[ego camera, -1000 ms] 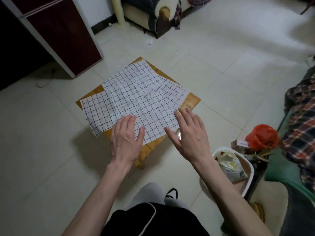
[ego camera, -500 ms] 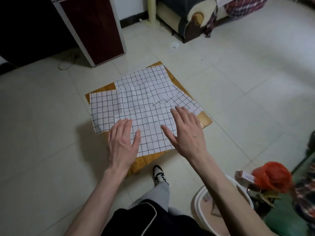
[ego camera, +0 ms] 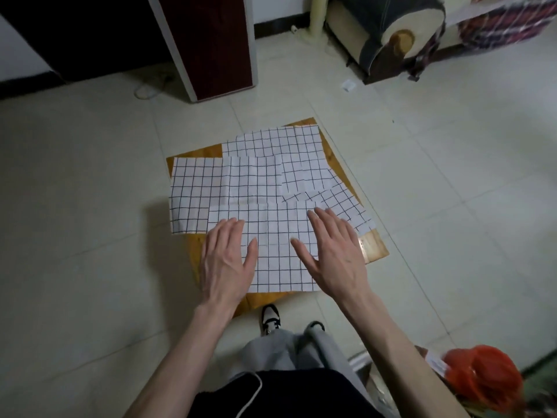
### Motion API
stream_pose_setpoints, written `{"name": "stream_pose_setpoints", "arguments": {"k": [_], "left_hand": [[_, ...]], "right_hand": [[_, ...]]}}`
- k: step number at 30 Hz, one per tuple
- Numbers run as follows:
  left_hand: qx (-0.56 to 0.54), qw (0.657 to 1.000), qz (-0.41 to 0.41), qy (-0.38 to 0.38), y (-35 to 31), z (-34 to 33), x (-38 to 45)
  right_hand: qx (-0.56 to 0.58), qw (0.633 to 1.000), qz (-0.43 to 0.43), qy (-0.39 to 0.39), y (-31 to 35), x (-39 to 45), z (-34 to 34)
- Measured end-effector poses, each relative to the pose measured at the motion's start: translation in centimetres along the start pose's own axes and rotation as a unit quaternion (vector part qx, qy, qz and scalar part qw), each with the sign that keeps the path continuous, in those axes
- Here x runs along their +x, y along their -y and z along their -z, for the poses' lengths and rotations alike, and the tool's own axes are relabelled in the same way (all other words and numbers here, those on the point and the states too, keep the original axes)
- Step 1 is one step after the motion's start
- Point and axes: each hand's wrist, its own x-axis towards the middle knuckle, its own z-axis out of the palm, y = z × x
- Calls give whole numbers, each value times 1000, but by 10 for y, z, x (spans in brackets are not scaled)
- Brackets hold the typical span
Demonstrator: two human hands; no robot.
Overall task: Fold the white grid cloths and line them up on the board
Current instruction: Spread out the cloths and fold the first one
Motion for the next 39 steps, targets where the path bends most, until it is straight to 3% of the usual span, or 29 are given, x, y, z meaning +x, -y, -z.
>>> {"name": "stream_pose_setpoints", "arguments": {"k": [19, 34, 39], "left_hand": [[19, 982, 179, 59, -32, -109, -12], [-22, 955, 287, 74, 22, -271, -20], [17, 962, 259, 82, 35, -330, -26]], "right_hand": [[21, 985, 119, 127, -77, 60, -89], [1, 961, 221, 164, -111, 110, -254], [-18, 953, 247, 175, -116, 123, -315]]}}
